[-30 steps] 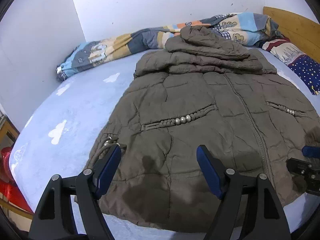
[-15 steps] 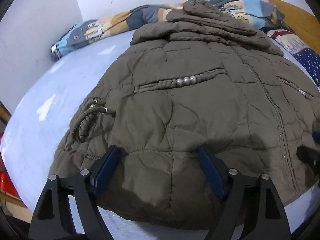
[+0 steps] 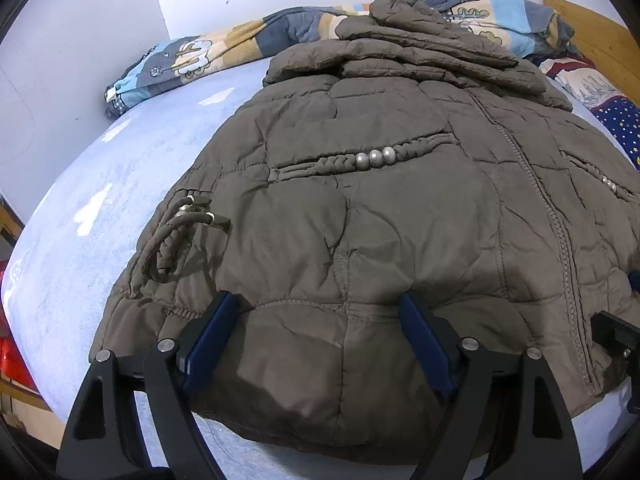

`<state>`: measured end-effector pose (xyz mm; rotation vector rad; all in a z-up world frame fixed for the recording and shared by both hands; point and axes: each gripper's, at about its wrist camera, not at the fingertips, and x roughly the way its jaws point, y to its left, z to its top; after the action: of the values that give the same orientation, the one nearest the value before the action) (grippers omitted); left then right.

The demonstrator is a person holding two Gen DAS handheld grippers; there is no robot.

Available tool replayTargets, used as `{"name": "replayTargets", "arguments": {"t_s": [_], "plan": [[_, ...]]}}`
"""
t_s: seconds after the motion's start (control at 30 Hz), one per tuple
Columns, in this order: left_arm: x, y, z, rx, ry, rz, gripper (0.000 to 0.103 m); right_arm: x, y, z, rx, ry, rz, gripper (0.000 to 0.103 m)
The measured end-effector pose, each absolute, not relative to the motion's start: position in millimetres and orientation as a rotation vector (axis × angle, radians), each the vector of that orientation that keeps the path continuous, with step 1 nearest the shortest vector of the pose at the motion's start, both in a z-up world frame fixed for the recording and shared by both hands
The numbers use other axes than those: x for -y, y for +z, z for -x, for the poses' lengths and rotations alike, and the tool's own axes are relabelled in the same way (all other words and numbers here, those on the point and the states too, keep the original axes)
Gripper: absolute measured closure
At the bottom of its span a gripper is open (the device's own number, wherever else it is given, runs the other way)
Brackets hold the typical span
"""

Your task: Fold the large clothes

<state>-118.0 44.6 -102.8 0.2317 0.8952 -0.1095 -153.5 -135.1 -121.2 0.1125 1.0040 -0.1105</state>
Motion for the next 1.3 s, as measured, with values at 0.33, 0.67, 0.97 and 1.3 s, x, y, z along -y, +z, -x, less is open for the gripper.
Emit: {"name": "replayTargets", "arguments": {"t_s": [0.33,0.67,0.97,1.3], "plan": [[-51,-106,120,-0.851,-0.138,-0.226,0.014,132,-123,152,-1.013,-0.118,-0.108,0.001],[-51,-106,120,-0.844,-0.133,-0.231,0.014,135,-125,153,-0.992,-0.115,-0.137,0.000],[-50,-100,125,-0.814,-0.132,-0.236,0.014,133,-115,163,-0.961,-0.104,-0.130,0.001],[-64,-71,135,-0.732,-0.124,-0.201,0.014,194,-79,210,-0.774,-0.319,-0.211,0.001]]}}
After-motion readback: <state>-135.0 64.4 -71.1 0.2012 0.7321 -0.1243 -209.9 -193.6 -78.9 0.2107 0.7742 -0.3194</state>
